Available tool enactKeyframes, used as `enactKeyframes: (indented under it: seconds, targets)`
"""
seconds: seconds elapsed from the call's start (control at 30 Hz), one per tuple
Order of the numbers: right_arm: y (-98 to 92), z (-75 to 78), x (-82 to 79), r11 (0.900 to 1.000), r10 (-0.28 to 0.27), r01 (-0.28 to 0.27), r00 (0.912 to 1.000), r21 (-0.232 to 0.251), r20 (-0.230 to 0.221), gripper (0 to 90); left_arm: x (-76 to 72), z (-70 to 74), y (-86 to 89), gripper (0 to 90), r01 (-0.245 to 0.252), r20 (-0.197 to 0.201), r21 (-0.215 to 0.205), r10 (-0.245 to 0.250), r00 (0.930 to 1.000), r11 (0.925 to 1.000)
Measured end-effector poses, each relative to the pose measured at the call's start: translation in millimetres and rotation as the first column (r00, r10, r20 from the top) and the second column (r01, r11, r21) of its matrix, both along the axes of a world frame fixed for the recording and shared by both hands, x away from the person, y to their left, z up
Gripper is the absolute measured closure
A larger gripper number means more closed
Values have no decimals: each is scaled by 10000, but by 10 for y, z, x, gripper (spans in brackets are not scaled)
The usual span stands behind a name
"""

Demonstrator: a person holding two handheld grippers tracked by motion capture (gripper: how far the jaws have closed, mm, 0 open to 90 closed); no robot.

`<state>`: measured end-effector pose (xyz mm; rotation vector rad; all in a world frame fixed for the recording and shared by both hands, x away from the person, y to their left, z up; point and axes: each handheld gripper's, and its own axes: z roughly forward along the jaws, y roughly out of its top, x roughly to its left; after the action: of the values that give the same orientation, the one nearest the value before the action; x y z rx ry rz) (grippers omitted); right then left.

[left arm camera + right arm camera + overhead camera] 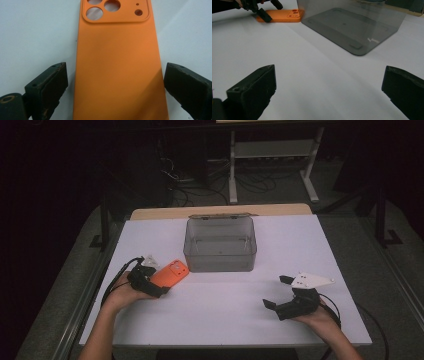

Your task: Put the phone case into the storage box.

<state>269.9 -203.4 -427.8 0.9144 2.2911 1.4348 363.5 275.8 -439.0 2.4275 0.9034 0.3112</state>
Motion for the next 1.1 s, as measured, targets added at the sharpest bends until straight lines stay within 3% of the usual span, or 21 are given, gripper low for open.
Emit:
enactKeyframes:
  seconds: [0.77, 1.1]
  targets:
    - [-7, 6, 0, 10000, 0, 0, 10000, 29, 12, 0, -12, -4, 25, 142, 83, -159, -201, -86, 9998, 9998]
    - [-1, 1, 2, 10000, 1, -1, 10000, 13, -27, 0, -3, 11, 9, 164, -20, -334, -103, 17, 9994, 9999]
